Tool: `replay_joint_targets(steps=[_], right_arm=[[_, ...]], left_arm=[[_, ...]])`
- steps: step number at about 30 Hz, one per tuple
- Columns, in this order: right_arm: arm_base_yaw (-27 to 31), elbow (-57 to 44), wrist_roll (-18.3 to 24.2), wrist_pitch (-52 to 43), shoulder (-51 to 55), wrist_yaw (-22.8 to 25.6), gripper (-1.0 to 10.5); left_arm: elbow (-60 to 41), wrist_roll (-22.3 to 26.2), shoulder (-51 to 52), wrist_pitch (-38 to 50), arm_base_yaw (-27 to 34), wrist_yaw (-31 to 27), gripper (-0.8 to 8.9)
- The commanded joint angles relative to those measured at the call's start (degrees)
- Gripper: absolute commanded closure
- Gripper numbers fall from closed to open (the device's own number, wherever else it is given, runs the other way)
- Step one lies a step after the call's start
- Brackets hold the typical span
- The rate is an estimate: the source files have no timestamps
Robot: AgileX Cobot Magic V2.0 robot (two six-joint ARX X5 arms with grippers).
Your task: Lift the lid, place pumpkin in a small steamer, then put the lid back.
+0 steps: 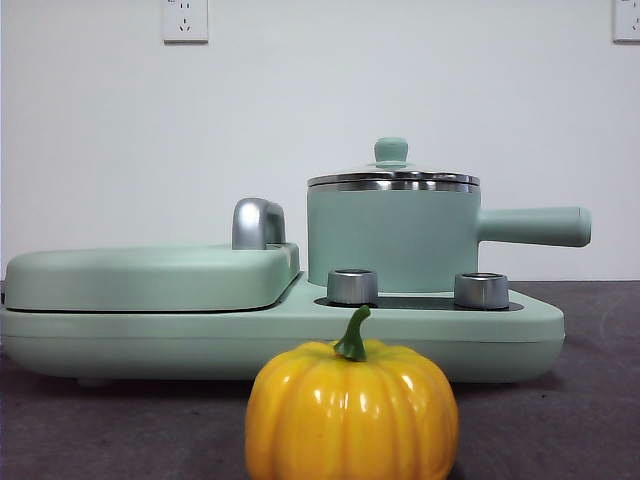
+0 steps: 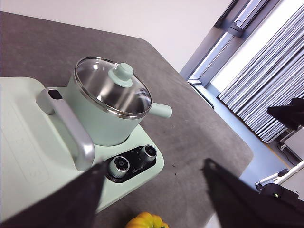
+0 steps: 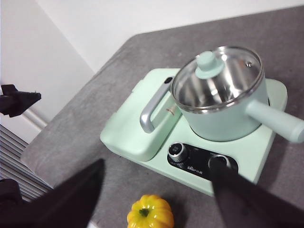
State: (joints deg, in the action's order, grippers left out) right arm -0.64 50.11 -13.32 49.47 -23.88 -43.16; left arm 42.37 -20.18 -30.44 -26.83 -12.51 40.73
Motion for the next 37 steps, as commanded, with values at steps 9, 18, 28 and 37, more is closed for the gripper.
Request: replay_joint_targets(steps=[9, 18, 28, 37], right_arm=[[0.02, 0.94, 2.08, -0.11, -0.33, 0.17, 5.1], [0.02, 0.94, 2.05, -0.13, -0.33, 2.75, 4.5], [0.02, 0.94, 2.03, -0.13, -0.33, 2.75, 4.5], [0.02, 0.94, 2.05, -0.15, -0.33, 2.73, 4.5]], left_arm=[[3.28, -1.97, -6.91, 6.51, -1.46, -0.26, 3.43], [12.79, -0.44, -22.14, 10.16, -8.31, -4.2, 3.44], [28.13, 7.82, -42.64, 10.12, -18.86, -12.83, 3.45], [39.85, 22.18, -58.64, 10.47, -26.58, -24.5, 3.48]])
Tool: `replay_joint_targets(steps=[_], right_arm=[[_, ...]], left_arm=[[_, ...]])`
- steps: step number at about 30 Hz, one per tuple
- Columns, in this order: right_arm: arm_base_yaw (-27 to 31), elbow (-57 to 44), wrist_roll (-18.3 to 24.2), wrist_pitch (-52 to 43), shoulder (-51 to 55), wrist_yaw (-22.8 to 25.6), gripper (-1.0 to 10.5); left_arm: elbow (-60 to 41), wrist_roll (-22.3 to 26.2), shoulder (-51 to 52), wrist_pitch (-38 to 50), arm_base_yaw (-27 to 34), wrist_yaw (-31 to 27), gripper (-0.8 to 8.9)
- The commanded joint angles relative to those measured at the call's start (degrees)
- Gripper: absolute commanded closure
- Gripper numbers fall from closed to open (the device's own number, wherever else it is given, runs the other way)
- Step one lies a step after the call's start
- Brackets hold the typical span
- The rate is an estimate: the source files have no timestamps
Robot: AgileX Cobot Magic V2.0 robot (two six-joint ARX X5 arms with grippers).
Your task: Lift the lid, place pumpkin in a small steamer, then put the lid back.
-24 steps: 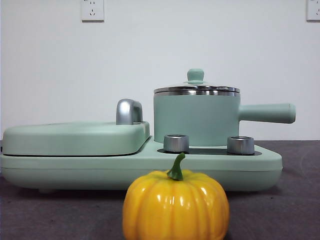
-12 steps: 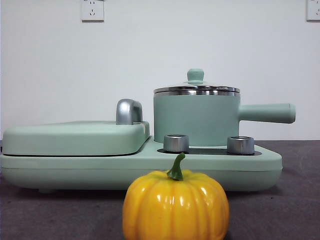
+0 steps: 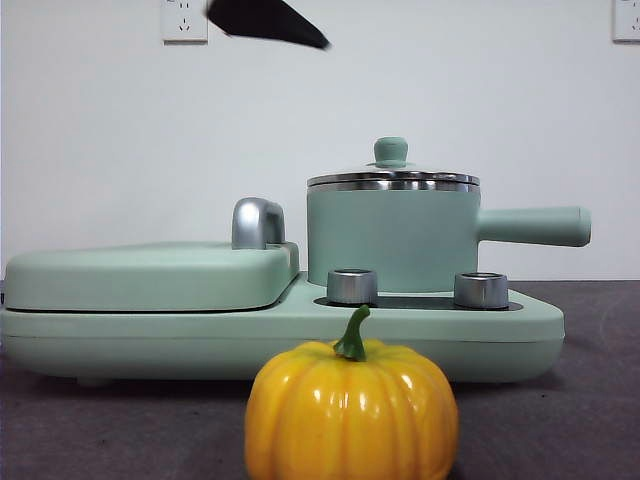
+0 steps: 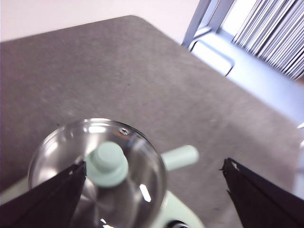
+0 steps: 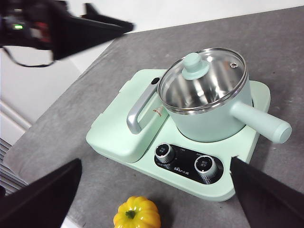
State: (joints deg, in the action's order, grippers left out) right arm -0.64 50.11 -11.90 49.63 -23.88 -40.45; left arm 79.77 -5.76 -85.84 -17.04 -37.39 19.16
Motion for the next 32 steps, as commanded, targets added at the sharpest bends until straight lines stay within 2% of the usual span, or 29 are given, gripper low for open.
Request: replay_joint_targets(steps=[1, 7, 13, 32], right_arm=[[0.02, 0.94, 0.63, -0.31, -0.33, 0.02, 4.5], [0.02, 0.94, 0.61, -0.28, -0.33, 0.02, 4.5], [0.02, 0.94, 0.61, -0.26, -0.33, 0.02, 4.5], [0.02, 0.94, 0.61, -0.24, -0.33, 0.0, 4.5]], left_arm=[[3.17, 9.44, -4.74, 1.2, -2.47, -4.52, 3.48], [3.54, 13.44, -11.34, 7.8, -4.87, -10.32, 3.5], [3.54, 13.81, -15.61, 10.78, -5.16, -13.44, 3.5], [3.52, 10.71, -18.49, 10.8, -5.01, -13.42, 3.6]])
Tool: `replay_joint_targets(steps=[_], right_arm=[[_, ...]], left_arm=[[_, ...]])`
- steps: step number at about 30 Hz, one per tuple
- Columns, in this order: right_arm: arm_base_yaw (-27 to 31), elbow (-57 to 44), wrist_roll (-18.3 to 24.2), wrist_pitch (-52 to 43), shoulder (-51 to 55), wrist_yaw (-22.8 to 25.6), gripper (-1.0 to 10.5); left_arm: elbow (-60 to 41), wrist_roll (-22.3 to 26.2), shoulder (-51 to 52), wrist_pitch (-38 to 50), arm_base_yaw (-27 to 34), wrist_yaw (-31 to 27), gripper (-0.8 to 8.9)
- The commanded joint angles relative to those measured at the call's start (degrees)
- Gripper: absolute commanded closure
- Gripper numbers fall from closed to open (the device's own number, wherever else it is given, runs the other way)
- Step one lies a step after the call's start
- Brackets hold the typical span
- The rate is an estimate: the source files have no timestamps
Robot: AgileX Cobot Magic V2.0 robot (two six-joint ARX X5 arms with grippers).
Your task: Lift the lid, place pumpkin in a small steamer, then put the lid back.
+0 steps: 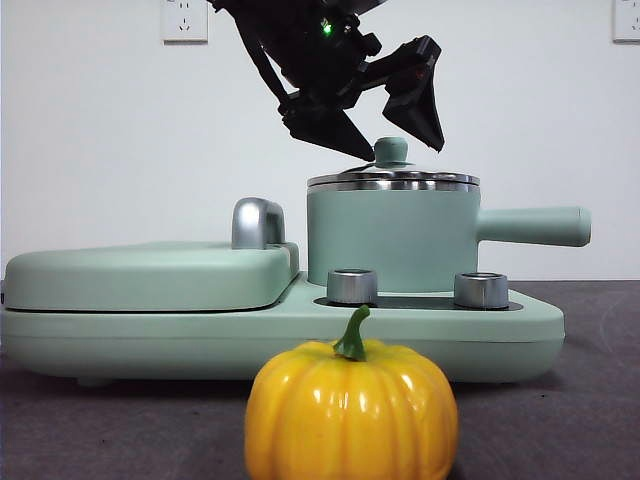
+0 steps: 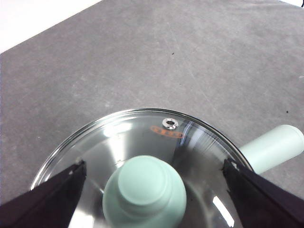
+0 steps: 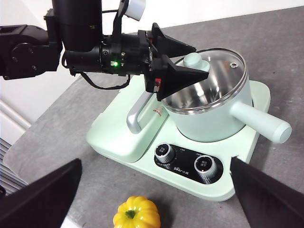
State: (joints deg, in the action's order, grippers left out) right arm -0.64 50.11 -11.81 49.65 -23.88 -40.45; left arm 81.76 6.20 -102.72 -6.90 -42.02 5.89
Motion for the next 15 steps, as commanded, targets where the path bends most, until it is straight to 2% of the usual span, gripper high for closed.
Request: replay_joint_targets(steps=[1, 4, 8, 12, 15], right_arm=[[0.02, 0.94, 0.52, -0.26, -0.33, 0.02, 4.5], [0.02, 0.94, 0.52, -0.26, -0.33, 0.02, 4.5], [0.02, 0.94, 0.5, -0.24, -0.33, 0.0, 4.5], [0.02, 0.94, 0.48, -0.24, -0.33, 0.02, 4.5], [0.02, 0.94, 0.48, -0.2, -0.33, 0.0, 4.5]], left_arm=[[1.55, -1.4, -1.86, 0.72, -0.37, -0.17, 3.81], [1.55, -1.86, -2.36, 0.61, -0.37, -0.15, 4.36], [1.55, -1.95, -2.67, 0.52, -0.37, -0.17, 4.61], [1.55, -1.95, -2.67, 0.94, -0.37, -0.15, 6.17], [1.55, -1.79, -2.67, 0.96, -0.35, -0.17, 6.69]])
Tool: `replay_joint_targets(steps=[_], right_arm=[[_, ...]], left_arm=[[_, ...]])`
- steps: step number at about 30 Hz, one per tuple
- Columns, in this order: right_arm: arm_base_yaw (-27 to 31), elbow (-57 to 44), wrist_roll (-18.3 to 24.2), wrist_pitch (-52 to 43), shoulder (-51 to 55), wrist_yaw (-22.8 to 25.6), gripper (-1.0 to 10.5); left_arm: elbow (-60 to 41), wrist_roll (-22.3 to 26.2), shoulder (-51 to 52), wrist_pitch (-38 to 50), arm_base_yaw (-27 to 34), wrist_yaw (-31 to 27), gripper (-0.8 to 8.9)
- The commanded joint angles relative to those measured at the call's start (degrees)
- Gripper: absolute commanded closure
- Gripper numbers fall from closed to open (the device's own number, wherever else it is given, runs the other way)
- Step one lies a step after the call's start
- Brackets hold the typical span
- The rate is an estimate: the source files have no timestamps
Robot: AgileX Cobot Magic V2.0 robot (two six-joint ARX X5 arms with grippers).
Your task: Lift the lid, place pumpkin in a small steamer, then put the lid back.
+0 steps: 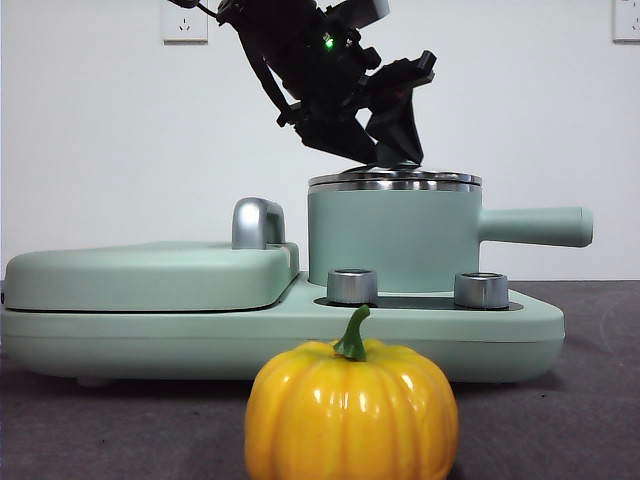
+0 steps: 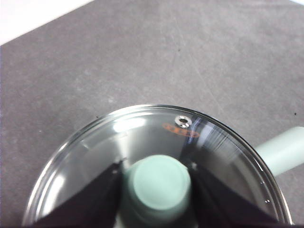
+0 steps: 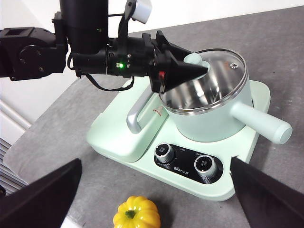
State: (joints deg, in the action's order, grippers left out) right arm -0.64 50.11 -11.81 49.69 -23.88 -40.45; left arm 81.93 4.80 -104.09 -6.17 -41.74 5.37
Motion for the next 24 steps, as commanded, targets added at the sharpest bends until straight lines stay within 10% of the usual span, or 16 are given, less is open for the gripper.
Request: replay_joint_targets(steps=[1, 24], right_arm=[[0.02, 0.94, 0.48, -0.22, -0.33, 0.0, 4.5], [0.02, 0.96, -1.97, 0.09, -1.05, -0.37, 4.5]], left_arm=[[1.38, -0.33, -1.29, 0.26, -0.63, 0.35, 6.76], [2.25, -0.33, 7.91, -2.49, -0.44, 0.35, 6.96]])
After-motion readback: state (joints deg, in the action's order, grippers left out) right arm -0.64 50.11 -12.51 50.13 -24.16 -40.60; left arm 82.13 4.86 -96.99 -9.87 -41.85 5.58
